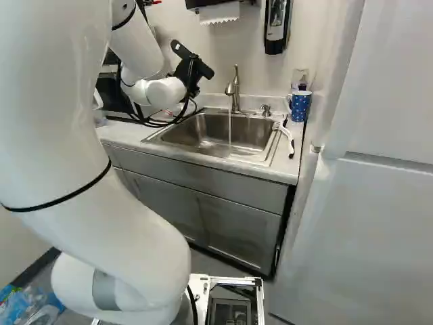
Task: Rinse the cup and place it in the tray
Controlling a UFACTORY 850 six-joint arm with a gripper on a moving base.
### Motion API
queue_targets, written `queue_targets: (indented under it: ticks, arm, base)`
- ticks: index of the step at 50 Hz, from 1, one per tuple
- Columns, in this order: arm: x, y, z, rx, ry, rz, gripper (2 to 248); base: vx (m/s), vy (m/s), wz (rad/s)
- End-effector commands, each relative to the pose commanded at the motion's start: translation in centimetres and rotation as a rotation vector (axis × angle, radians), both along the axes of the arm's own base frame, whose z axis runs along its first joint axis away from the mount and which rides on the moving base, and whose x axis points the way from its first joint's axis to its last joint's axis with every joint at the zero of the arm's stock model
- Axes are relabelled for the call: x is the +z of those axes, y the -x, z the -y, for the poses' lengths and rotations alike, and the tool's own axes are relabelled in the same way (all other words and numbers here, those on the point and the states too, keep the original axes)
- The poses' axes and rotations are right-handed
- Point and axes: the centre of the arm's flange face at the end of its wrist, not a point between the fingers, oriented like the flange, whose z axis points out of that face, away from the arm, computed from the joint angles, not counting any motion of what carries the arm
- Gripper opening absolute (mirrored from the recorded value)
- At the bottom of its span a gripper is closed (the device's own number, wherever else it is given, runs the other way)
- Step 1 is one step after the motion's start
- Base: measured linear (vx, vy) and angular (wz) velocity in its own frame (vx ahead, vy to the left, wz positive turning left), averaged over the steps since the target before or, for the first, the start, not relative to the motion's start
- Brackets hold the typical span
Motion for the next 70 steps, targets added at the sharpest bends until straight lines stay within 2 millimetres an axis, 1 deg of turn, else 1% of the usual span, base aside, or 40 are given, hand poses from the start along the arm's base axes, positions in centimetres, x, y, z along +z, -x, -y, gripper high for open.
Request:
queue_targets:
  ticks: [70]
  arm:
    - [0.0,0.0,0.0,0.044,0.732,0.056,126]
  base:
    - [0.0,0.0,0.0]
